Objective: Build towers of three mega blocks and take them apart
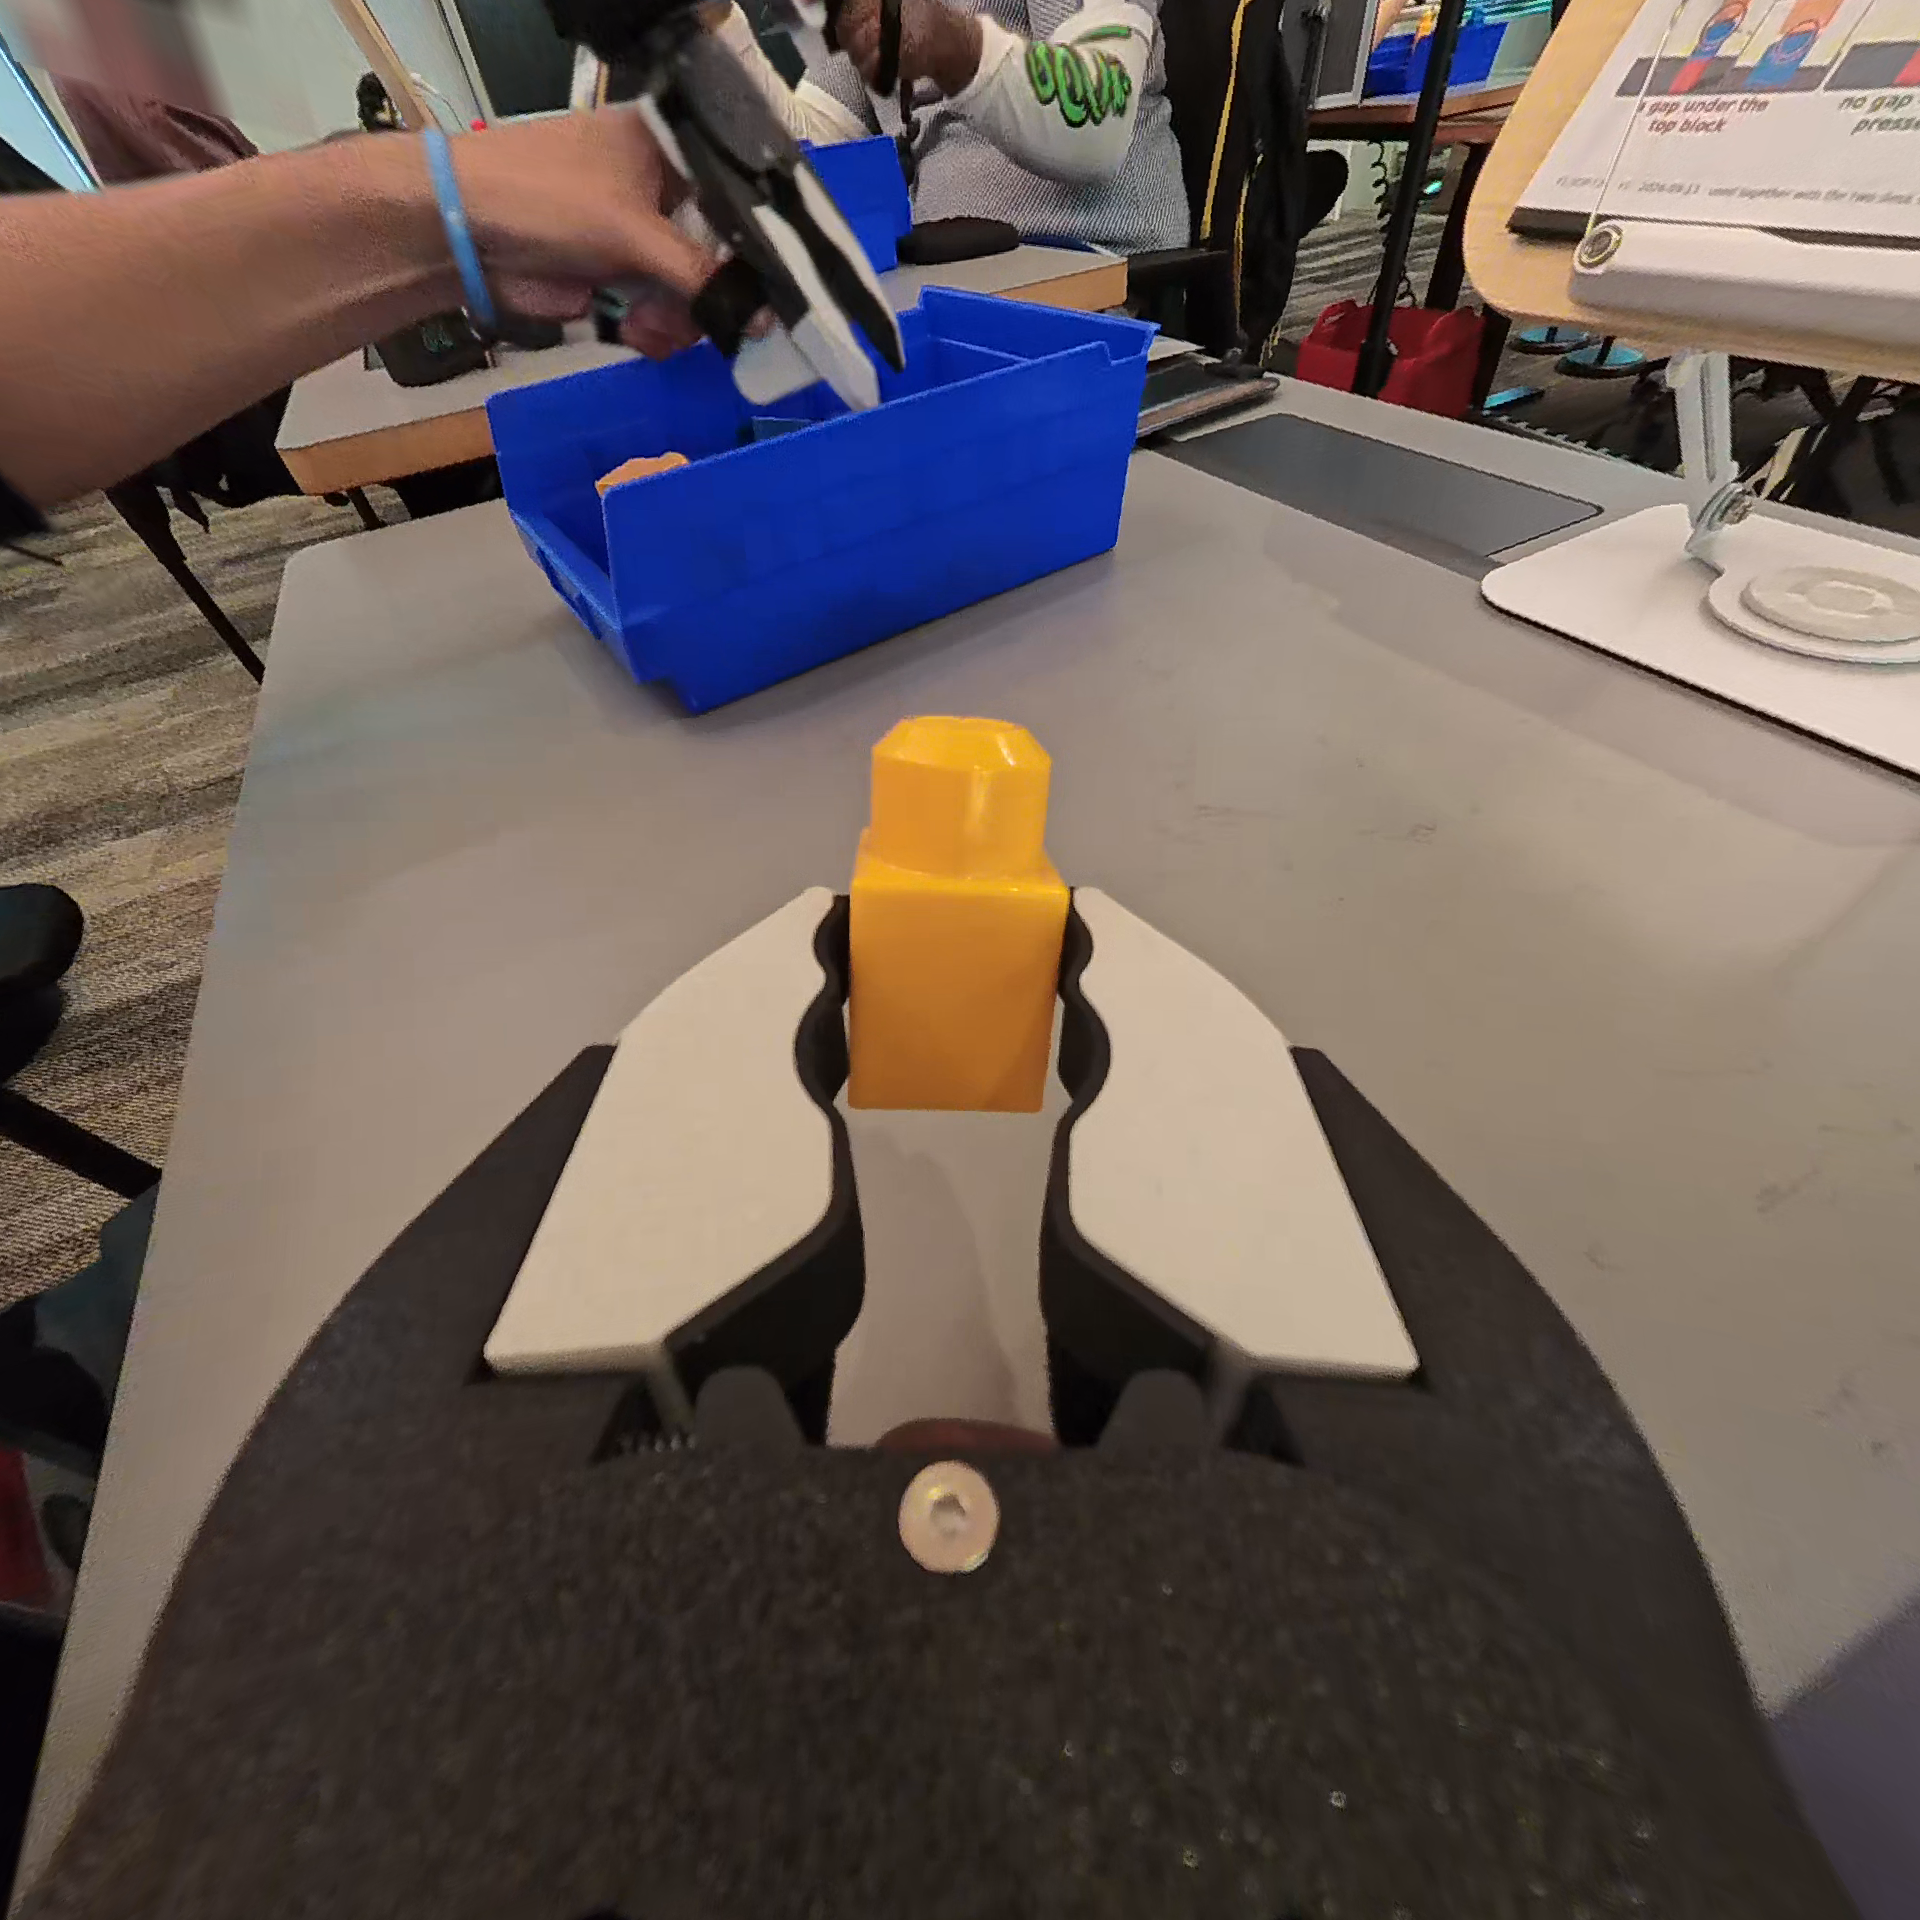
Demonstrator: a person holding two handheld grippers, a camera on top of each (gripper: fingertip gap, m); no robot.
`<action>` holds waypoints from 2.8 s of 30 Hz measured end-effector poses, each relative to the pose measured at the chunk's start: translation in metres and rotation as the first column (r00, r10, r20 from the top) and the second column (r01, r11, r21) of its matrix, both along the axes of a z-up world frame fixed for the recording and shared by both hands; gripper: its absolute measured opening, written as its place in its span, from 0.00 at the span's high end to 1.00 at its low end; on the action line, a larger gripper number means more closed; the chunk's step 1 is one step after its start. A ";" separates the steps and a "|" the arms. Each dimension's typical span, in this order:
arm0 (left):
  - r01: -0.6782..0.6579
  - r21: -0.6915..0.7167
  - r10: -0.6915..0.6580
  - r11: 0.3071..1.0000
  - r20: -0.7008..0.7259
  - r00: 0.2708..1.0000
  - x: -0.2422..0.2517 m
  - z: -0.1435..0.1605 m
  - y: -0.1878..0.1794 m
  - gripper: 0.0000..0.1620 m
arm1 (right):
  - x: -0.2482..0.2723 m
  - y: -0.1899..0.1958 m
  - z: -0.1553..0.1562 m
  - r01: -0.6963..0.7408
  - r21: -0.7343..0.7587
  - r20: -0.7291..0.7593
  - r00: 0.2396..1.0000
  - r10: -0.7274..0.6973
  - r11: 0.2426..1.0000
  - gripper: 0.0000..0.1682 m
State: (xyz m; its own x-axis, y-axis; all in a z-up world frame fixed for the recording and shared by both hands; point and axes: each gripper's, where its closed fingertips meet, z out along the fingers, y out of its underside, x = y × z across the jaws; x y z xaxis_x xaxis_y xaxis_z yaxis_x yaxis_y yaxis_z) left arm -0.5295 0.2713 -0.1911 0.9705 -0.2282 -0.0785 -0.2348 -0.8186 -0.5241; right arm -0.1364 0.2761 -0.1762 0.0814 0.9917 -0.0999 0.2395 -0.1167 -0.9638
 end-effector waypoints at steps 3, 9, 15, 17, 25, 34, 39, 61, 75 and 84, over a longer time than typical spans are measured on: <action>-0.030 -0.089 0.021 0.996 -0.100 0.995 -0.041 -0.010 0.017 0.60 | -0.001 -0.001 -0.001 -0.003 0.011 0.009 1.000 0.003 1.000 0.78; -0.271 -0.255 0.266 0.928 -0.056 0.962 -0.079 -0.032 0.023 0.70 | -0.003 -0.004 -0.004 -0.015 0.017 0.021 1.000 0.014 1.000 0.78; -0.381 -0.334 0.389 0.862 -0.046 0.920 -0.081 -0.050 0.020 0.70 | -0.003 -0.006 -0.006 -0.028 0.003 0.020 0.999 0.028 1.000 0.78; -0.404 -0.371 0.407 0.836 -0.074 0.910 -0.081 -0.056 0.016 0.67 | -0.003 -0.007 -0.006 -0.034 0.000 0.020 0.999 0.034 0.999 0.78; -0.435 -0.419 0.421 0.797 -0.133 0.897 -0.076 -0.074 0.018 0.77 | -0.005 -0.017 -0.007 -0.065 0.006 0.027 0.998 0.065 0.998 0.78; -0.427 -0.247 0.444 0.870 0.014 0.896 -0.071 -0.042 0.022 0.78 | -0.006 -0.020 -0.004 -0.075 0.017 0.025 0.997 0.075 0.997 0.78; -0.322 -0.005 0.315 0.947 0.231 0.921 -0.041 0.030 0.014 0.77 | -0.003 -0.012 -0.002 -0.055 0.016 0.020 0.998 0.055 0.998 0.78; 0.157 0.710 -0.691 0.686 0.569 0.447 0.315 0.186 0.051 0.78 | -0.084 0.014 0.093 -0.347 -0.298 -0.323 0.913 0.248 0.889 0.78; 0.205 0.637 -0.661 0.743 0.651 0.373 0.351 0.142 0.052 0.78 | -0.065 0.022 0.096 -0.345 -0.292 -0.351 0.906 0.235 0.892 0.79; 0.270 0.583 -0.636 0.767 0.634 0.439 0.355 0.131 0.056 0.78 | -0.063 0.027 0.093 -0.332 -0.327 -0.358 0.910 0.209 0.885 0.79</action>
State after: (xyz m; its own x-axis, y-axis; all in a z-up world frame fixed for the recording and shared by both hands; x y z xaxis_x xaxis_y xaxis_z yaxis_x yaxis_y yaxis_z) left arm -0.1743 0.3270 -0.0597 0.4316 -0.7859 0.4428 0.1253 -0.4339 -0.8922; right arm -0.1995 0.3035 -0.0832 -0.2802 0.8527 -0.4410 0.0178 -0.4547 -0.8905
